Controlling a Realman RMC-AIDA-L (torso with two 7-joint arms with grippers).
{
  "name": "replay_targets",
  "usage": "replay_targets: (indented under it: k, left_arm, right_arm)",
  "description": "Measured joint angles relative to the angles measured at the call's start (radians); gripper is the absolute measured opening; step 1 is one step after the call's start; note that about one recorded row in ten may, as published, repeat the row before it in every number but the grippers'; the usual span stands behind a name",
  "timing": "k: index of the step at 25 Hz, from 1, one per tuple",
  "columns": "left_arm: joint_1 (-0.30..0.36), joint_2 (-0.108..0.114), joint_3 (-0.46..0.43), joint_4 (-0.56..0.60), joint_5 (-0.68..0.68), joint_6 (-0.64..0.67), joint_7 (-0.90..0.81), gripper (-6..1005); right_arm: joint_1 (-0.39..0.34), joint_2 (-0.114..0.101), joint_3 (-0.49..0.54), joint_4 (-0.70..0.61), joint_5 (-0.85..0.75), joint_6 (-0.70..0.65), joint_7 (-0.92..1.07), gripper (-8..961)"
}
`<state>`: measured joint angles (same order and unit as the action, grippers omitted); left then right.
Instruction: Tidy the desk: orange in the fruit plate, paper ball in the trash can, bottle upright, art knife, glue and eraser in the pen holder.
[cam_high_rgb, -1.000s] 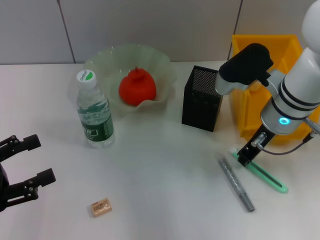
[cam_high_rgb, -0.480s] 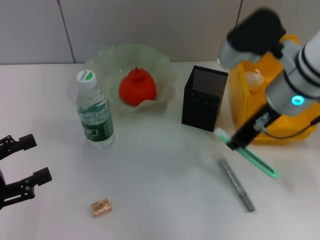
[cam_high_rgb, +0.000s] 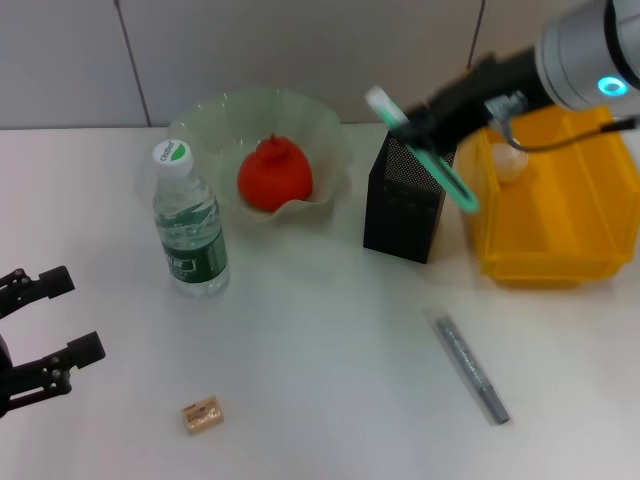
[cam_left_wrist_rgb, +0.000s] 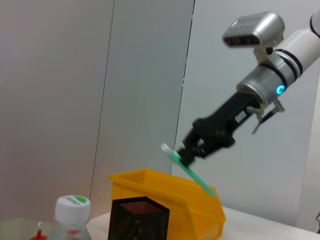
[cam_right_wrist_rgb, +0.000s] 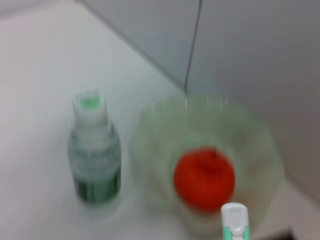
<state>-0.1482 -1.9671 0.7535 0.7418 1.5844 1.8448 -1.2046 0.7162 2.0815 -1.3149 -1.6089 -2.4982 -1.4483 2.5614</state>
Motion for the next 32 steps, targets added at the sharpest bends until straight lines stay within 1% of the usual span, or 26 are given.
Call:
replay_targets:
  k: [3, 4, 5, 6, 7, 8, 9, 10, 13, 14, 15, 16, 17, 19, 24, 29, 32]
  left_arm:
    - [-0.001, -0.001, 0.0, -0.001, 0.0, 0.0, 0.0, 859]
    - [-0.001, -0.002, -0.001, -0.001, 0.0, 0.0, 0.0, 859]
    - [-0.001, -0.002, -0.001, -0.001, 0.0, 0.0, 0.0, 860]
    - [-0.001, -0.002, -0.001, -0.001, 0.0, 0.0, 0.0, 860]
    - [-0.001, -0.003, -0.002, -0.001, 0.0, 0.001, -0.003, 860]
    - [-0.001, -0.003, -0.002, -0.001, 0.0, 0.001, -0.003, 860]
    - [0.001, -0.003, -0.004, -0.001, 0.0, 0.005, -0.007, 860]
    - [0.001, -0.003, -0.004, -0.001, 0.0, 0.005, -0.007, 860]
    - [0.006, -0.003, -0.008, -0.001, 0.0, 0.009, -0.01, 860]
    - [0.006, -0.003, -0.008, -0.001, 0.0, 0.01, -0.01, 860]
    - [0.006, -0.003, -0.008, -0.001, 0.0, 0.01, -0.01, 860]
    - [0.005, -0.003, -0.008, -0.001, 0.0, 0.011, -0.011, 860]
    - [0.004, -0.003, -0.008, -0.001, 0.0, 0.012, -0.011, 860]
    - [0.001, -0.006, -0.008, -0.001, 0.0, 0.012, -0.011, 860]
    - [-0.004, -0.01, -0.008, -0.001, 0.0, 0.013, -0.011, 860]
    - [-0.005, -0.012, -0.008, -0.001, 0.0, 0.013, -0.012, 860]
    - [-0.005, -0.012, -0.008, -0.001, 0.0, 0.012, -0.012, 860]
  right_arm:
    - [-0.034, 0.001, -0.009, 0.035, 0.092, 0.135, -0.087, 166]
    - [-0.055, 0.002, -0.019, 0.074, 0.144, 0.223, -0.144, 166]
    - [-0.055, 0.002, -0.019, 0.074, 0.144, 0.223, -0.144, 167]
    - [-0.064, 0.002, -0.023, 0.096, 0.168, 0.267, -0.176, 167]
    - [-0.077, 0.003, -0.024, 0.148, 0.21, 0.344, -0.233, 167]
    - [-0.077, 0.003, -0.024, 0.148, 0.21, 0.344, -0.233, 167]
    - [-0.082, 0.002, -0.022, 0.194, 0.238, 0.395, -0.279, 167]
    - [-0.082, 0.002, -0.022, 0.194, 0.238, 0.395, -0.279, 167]
    - [-0.084, 0.001, -0.016, 0.262, 0.259, 0.452, -0.342, 167]
    - [-0.08, 0.0, -0.013, 0.313, 0.279, 0.486, -0.377, 167]
    - [-0.08, 0.0, -0.013, 0.313, 0.279, 0.486, -0.377, 167]
    - [-0.072, -0.002, -0.012, 0.368, 0.313, 0.514, -0.42, 167]
    - [-0.072, -0.002, -0.012, 0.368, 0.313, 0.514, -0.42, 167]
    - [-0.065, -0.002, -0.011, 0.428, 0.347, 0.556, -0.475, 167]
    - [-0.059, -0.001, -0.012, 0.492, 0.351, 0.6, -0.513, 168]
    - [-0.057, -0.001, -0.011, 0.543, 0.364, 0.615, -0.536, 168]
    - [-0.057, -0.001, -0.011, 0.552, 0.365, 0.616, -0.536, 168]
